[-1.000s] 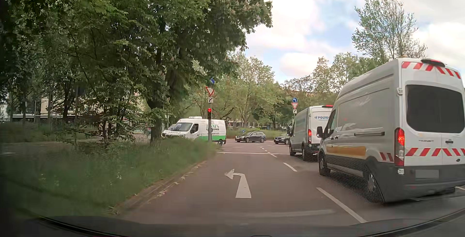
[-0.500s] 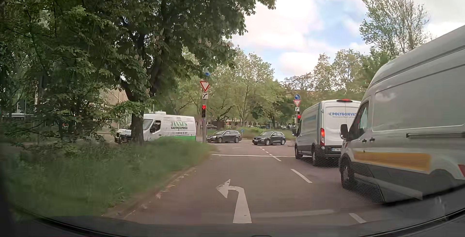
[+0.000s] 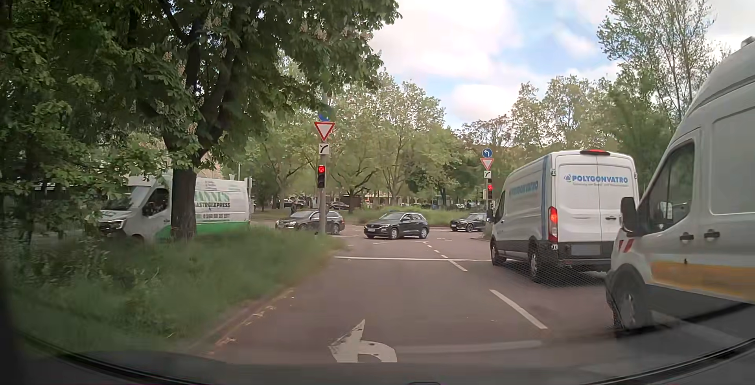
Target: Follow the waypoints while adhering to traffic rules and regulations
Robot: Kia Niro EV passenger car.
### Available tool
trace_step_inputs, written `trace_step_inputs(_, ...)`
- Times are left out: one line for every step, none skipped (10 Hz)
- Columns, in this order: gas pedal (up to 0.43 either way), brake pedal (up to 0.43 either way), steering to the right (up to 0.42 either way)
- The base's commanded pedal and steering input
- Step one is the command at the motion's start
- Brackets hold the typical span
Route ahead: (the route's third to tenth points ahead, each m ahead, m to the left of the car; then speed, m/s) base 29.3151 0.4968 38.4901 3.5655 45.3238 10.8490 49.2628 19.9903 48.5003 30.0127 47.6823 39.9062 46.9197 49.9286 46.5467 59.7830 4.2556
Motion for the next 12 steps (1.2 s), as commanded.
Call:
trace_step_inputs(0.0,0.091,0.005)
trace_step_inputs(0.0,0.085,0.006)
trace_step_inputs(0.0,0.085,0.008)
trace_step_inputs(0.0,0.085,0.011)
trace_step_inputs(0.0,0.085,0.016)
trace_step_inputs(0.0,0.085,0.022)
trace_step_inputs(0.0,0.085,0.024)
trace_step_inputs(0.0,0.079,0.025)
trace_step_inputs(0.0,0.073,0.024)
trace_step_inputs(0.0,0.073,0.023)
trace_step_inputs(0.0,0.067,0.022)
trace_step_inputs(0.0,0.067,0.02)
